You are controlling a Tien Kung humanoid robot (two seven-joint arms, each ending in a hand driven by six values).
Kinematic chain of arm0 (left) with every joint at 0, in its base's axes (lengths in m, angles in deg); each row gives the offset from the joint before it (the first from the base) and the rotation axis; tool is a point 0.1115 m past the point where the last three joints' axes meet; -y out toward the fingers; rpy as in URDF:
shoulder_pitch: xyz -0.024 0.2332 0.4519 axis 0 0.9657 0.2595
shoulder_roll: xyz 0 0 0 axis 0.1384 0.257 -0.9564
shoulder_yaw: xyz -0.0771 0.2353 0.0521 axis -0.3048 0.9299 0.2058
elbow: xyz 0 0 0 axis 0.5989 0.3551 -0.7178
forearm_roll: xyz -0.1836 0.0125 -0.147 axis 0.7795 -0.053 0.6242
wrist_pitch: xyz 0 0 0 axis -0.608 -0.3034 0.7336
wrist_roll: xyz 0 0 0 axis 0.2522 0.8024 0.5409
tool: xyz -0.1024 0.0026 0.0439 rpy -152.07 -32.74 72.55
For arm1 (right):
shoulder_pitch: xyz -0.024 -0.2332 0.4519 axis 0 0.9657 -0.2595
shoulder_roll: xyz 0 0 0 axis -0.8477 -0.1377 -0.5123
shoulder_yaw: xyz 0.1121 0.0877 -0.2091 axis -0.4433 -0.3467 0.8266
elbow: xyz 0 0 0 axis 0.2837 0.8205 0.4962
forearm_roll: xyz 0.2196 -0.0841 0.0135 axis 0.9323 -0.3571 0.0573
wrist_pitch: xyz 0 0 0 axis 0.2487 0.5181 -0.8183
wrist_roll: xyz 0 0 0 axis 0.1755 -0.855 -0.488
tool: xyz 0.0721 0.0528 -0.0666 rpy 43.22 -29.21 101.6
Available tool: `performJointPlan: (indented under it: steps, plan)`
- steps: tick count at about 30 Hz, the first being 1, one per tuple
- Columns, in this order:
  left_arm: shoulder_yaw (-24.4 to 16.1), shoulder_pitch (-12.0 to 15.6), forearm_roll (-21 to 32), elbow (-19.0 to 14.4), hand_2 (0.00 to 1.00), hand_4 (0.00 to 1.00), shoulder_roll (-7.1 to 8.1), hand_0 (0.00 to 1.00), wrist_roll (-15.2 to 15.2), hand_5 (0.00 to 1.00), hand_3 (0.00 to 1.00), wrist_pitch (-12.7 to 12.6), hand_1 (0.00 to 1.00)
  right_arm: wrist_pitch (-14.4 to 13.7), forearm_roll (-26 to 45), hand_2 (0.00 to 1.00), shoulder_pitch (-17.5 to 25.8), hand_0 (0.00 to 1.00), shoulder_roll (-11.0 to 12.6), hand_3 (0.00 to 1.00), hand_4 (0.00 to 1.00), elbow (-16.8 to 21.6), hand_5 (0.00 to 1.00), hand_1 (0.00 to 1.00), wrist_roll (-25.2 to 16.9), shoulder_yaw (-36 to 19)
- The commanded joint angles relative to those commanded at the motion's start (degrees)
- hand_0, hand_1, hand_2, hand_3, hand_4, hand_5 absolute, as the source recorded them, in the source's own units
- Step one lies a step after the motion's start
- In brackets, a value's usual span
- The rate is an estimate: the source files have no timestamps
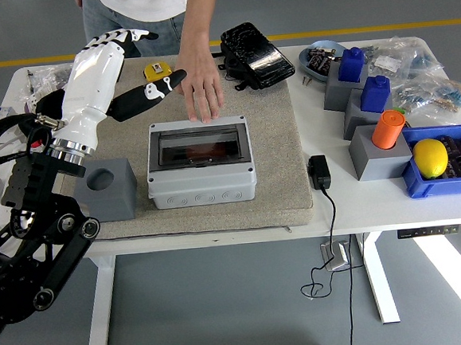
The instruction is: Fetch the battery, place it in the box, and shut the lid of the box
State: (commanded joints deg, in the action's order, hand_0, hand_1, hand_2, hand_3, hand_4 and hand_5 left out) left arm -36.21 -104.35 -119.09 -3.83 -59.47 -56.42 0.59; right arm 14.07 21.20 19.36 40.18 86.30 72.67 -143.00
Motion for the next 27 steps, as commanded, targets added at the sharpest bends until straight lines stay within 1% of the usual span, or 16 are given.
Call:
performJointPlan:
  steps: [1, 3, 4, 6, 8, 9, 10, 13, 14, 15, 16, 19, 22, 24, 27]
  plan:
    - [-1.2, 0.5, -0.1, 0.1, 0.926, 0.998, 0.4, 0.962, -0.1, 0.998, 0.883, -0.6, 0.942, 0.0, 0.0, 0.728, 0.0, 0.807, 0.0, 0.787, 0.998, 0.0, 0.998, 0.751, 0.0, 0.0]
    - [-3.7, 1.7, -0.5, 0.4, 0.926, 0.998, 1.2, 0.962, 0.2, 0.998, 0.883, -0.1, 0.942, 0.0, 0.1, 0.728, -0.2, 0.807, 0.1, 0.787, 0.998, 0.0, 0.998, 0.751, -0.1, 0.0]
    - [-4.8, 2.2, -1.0, 0.5, 0.994, 0.998, 1.52, 0.998, 0.8, 0.998, 0.975, 0.6, 0.998, 0.0, 0.3, 0.728, -0.2, 0.807, 0.1, 0.787, 0.998, 0.0, 0.998, 0.751, -0.2, 0.1]
    - [-6.6, 3.0, -2.1, 0.8, 0.994, 0.998, 1.87, 0.998, 2.3, 0.998, 0.975, 1.5, 0.998, 0.0, 0.3, 0.728, -0.3, 0.807, 0.1, 0.787, 0.998, 0.0, 0.998, 0.751, -0.2, 0.2]
    - [-8.7, 3.9, -3.3, 0.9, 0.994, 0.998, 1.77, 0.998, 2.9, 0.998, 0.975, 2.0, 0.998, 0.0, 0.2, 0.728, -0.4, 0.807, 0.1, 0.787, 0.998, 0.0, 0.998, 0.751, -0.2, 0.0]
    - [-10.0, 4.3, -3.4, 0.9, 0.994, 0.998, 1.54, 0.998, 2.6, 0.998, 0.975, 2.3, 0.998, 0.0, 0.3, 0.728, -0.3, 0.807, 0.1, 0.787, 0.998, 0.0, 0.998, 0.751, -0.2, 0.1]
    - [-11.5, 4.8, -2.7, 0.9, 0.998, 0.998, 1.08, 0.998, 1.5, 0.998, 0.998, 2.8, 0.998, 0.1, 0.4, 0.728, -0.3, 0.807, 0.1, 0.786, 0.998, 0.0, 0.998, 0.751, -0.3, 0.3]
    - [-15.4, 5.8, 1.5, 1.0, 0.998, 0.998, -0.29, 0.998, -2.4, 0.998, 0.998, 4.7, 0.998, 0.1, 0.4, 0.728, -0.2, 0.807, 0.0, 0.786, 0.998, 0.0, 0.998, 0.751, -0.2, 0.2]
    - [-16.7, 6.3, 4.1, 1.2, 0.998, 0.998, -0.87, 0.998, -4.7, 0.998, 0.998, 5.6, 0.998, 0.2, 0.1, 0.728, -0.1, 0.807, -0.1, 0.786, 0.998, 0.0, 0.998, 0.751, -0.1, 0.1]
    - [-17.5, 6.7, 6.4, 1.3, 0.998, 0.998, -1.24, 0.998, -6.6, 0.998, 0.998, 6.3, 0.998, 0.2, 0.1, 0.728, -0.1, 0.807, -0.1, 0.786, 0.998, 0.0, 0.998, 0.751, -0.1, 0.1]
    - [-17.9, 6.9, 8.3, 1.4, 0.998, 0.998, -1.45, 0.998, -7.8, 0.998, 0.998, 6.8, 0.998, 0.2, 0.1, 0.728, -0.1, 0.808, -0.1, 0.786, 0.998, 0.0, 0.998, 0.751, -0.1, 0.1]
    - [-19.3, 8.4, 15.4, 1.6, 0.998, 0.998, -1.99, 0.998, -11.8, 0.998, 0.998, 10.2, 0.998, 0.1, 0.6, 0.728, -0.3, 0.808, -0.1, 0.786, 0.998, 0.0, 0.998, 0.751, -0.3, 0.4]
    - [-19.7, 9.6, 22.9, 1.9, 0.998, 0.998, -1.83, 0.998, -14.0, 0.998, 0.998, 13.0, 0.998, 0.1, 1.0, 0.728, -0.3, 0.806, 0.0, 0.787, 0.998, 0.0, 0.998, 0.751, -0.4, 0.7]
    - [-19.9, 10.2, 27.7, 1.9, 0.998, 0.998, -1.59, 0.998, -14.6, 0.998, 0.998, 14.2, 0.998, 0.1, 0.6, 0.728, -0.1, 0.806, -0.1, 0.787, 0.998, 0.0, 0.998, 0.751, -0.3, 0.3]
    - [-20.7, 10.9, 34.8, 1.6, 0.998, 0.998, -1.35, 0.998, -14.6, 0.998, 0.998, 15.7, 0.998, 0.3, 0.2, 0.728, 0.2, 0.806, -0.3, 0.787, 0.998, 0.0, 0.998, 0.751, -0.3, 0.0]
